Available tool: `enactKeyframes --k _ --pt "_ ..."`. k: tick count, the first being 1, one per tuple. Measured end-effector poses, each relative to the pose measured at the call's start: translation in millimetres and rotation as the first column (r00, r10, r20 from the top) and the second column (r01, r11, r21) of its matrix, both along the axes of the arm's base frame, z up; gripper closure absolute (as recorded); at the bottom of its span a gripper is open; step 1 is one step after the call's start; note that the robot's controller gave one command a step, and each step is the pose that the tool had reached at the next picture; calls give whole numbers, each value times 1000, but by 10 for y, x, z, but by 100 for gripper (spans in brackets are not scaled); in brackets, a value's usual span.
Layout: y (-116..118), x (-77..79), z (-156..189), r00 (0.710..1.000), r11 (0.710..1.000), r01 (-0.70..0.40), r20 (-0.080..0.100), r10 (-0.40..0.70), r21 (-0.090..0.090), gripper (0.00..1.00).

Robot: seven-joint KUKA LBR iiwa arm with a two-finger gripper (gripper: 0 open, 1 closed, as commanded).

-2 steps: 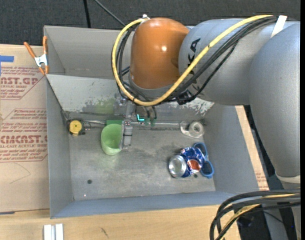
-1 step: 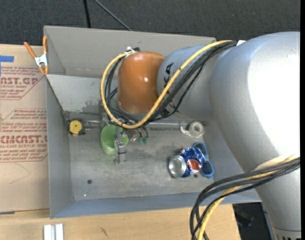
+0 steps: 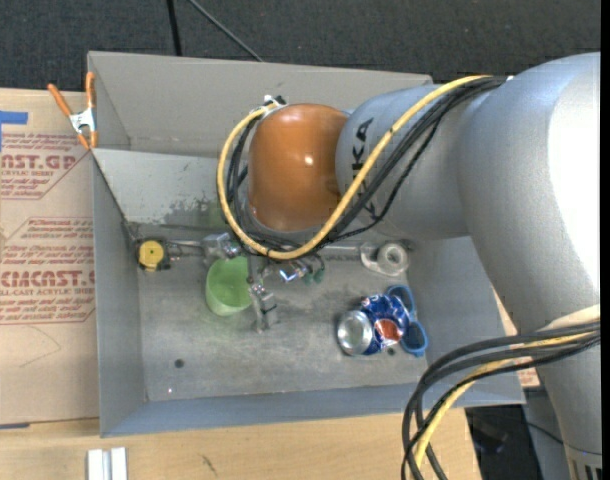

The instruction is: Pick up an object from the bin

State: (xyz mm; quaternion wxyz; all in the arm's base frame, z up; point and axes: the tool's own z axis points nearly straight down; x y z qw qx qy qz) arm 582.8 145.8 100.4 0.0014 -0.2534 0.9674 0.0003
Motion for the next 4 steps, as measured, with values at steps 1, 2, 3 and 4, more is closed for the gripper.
enactKeyframes --k 1,2,3,4 --pt "278 66 -3 967 967 -255 1 255 1 0" --pt "245 18 -251 824 824 -567 6 567 2 0" --pt "256 24 -237 825 825 -565 9 565 3 0" --pt "262 30 -225 825 825 -565 11 565 4 100"
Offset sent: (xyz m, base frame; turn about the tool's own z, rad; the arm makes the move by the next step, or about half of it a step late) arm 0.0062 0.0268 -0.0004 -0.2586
